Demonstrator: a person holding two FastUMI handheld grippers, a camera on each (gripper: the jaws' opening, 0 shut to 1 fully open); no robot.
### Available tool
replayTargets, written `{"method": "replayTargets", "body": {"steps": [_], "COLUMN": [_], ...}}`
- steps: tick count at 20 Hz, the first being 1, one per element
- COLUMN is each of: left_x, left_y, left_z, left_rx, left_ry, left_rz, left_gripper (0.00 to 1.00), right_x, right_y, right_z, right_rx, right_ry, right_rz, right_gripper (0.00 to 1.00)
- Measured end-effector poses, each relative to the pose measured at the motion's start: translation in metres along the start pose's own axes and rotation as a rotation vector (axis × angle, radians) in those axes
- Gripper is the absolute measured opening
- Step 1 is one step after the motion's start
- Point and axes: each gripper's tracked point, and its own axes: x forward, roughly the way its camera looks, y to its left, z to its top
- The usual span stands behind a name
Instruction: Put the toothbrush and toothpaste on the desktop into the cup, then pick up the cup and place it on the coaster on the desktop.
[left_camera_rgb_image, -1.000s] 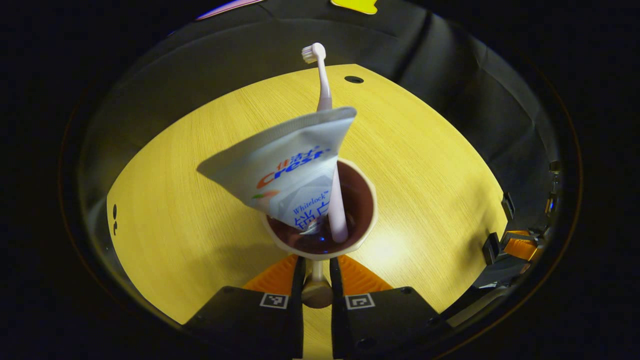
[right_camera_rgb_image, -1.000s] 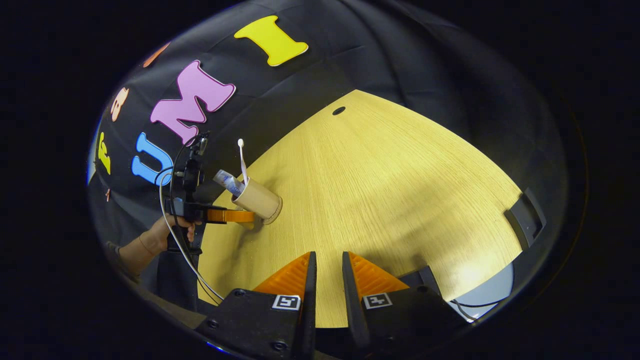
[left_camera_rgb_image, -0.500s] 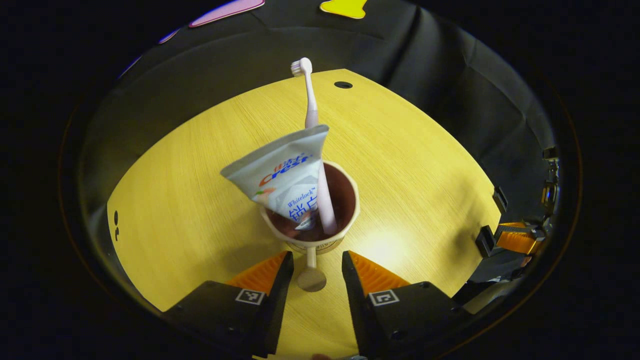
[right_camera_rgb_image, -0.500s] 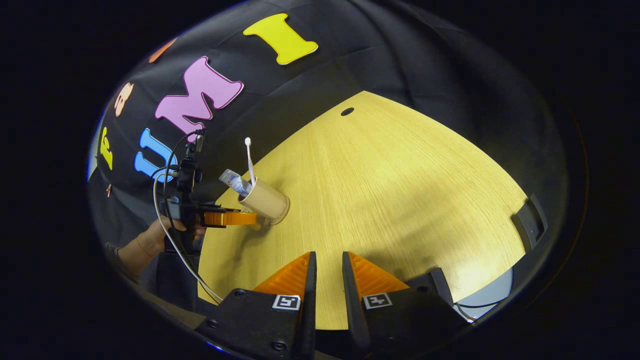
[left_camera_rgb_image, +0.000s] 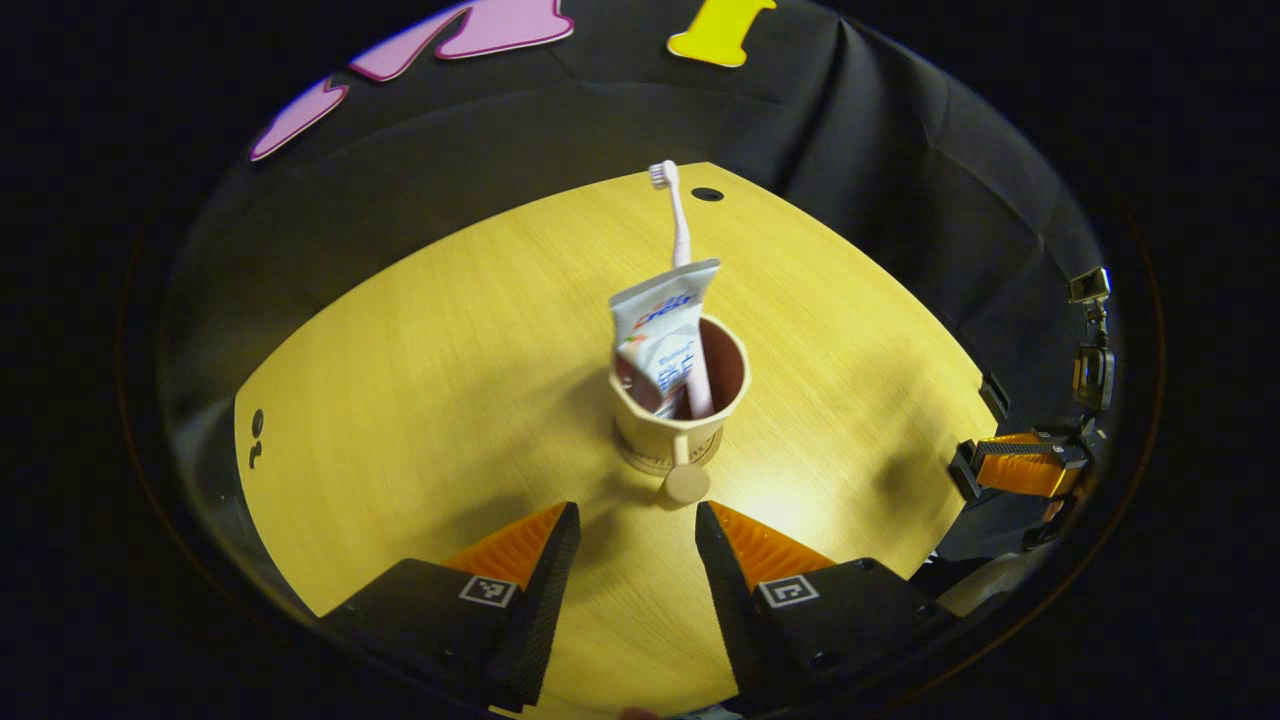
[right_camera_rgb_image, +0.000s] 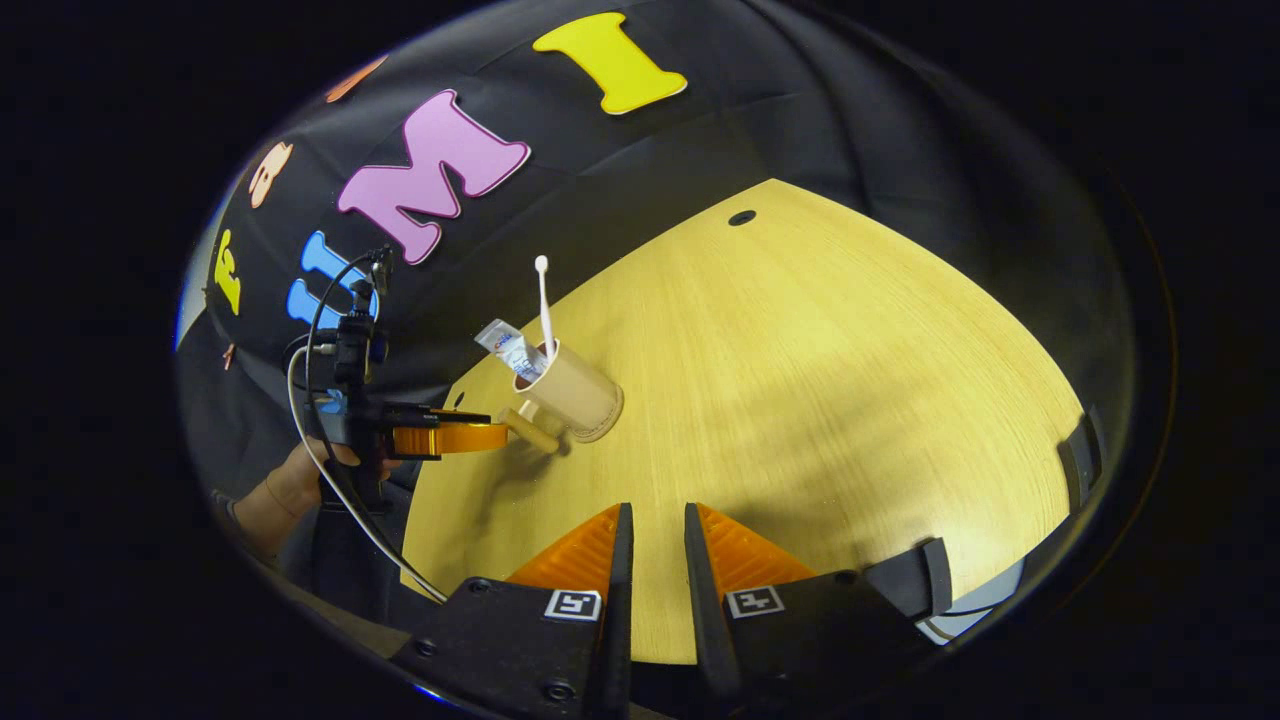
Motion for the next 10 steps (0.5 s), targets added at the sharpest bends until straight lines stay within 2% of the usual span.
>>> {"method": "replayTargets", "body": {"steps": [6, 10], "left_x": [-0.038, -0.067], "left_y": [0.042, 0.068], "left_z": [-0.03, -0.054], "left_rx": [-0.094, -0.203], "left_ry": [-0.038, -0.113], "left_rz": [0.055, 0.086], "left_gripper": [0.73, 0.73], "right_x": [0.012, 0.019], "right_y": [0.032, 0.056], "right_z": [-0.004, -0.006], "right_rx": [-0.051, -0.091], "right_ry": [0.031, 0.052], "right_rz": [0.037, 0.064], "right_gripper": [0.3, 0.3]}}
